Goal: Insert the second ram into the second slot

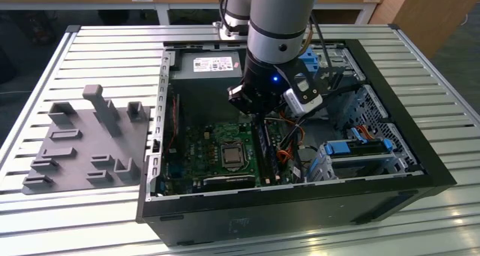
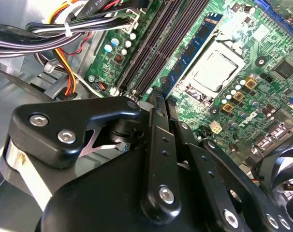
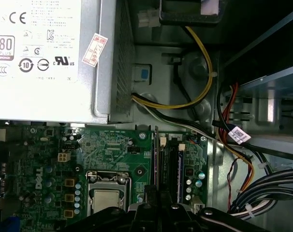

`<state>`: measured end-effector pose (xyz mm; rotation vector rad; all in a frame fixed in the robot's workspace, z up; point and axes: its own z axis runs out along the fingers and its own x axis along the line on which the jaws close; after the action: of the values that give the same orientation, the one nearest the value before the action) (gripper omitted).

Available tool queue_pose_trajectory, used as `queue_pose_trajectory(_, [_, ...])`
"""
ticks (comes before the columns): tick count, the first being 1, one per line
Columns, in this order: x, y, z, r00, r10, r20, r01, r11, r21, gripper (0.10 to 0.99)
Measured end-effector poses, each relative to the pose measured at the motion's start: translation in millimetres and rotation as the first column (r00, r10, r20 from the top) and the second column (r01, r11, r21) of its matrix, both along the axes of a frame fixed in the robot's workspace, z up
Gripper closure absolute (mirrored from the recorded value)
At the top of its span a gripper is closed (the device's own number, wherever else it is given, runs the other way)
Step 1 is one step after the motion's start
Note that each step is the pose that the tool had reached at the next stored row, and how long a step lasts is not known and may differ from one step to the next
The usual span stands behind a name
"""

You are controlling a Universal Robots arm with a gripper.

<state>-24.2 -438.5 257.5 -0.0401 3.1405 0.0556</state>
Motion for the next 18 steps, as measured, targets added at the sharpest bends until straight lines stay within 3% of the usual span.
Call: queue_pose_trajectory(18, [0.0,-0.2,-7.1,1.0,0.002,-0.0005,-0.002,1.0,0.0,0.949])
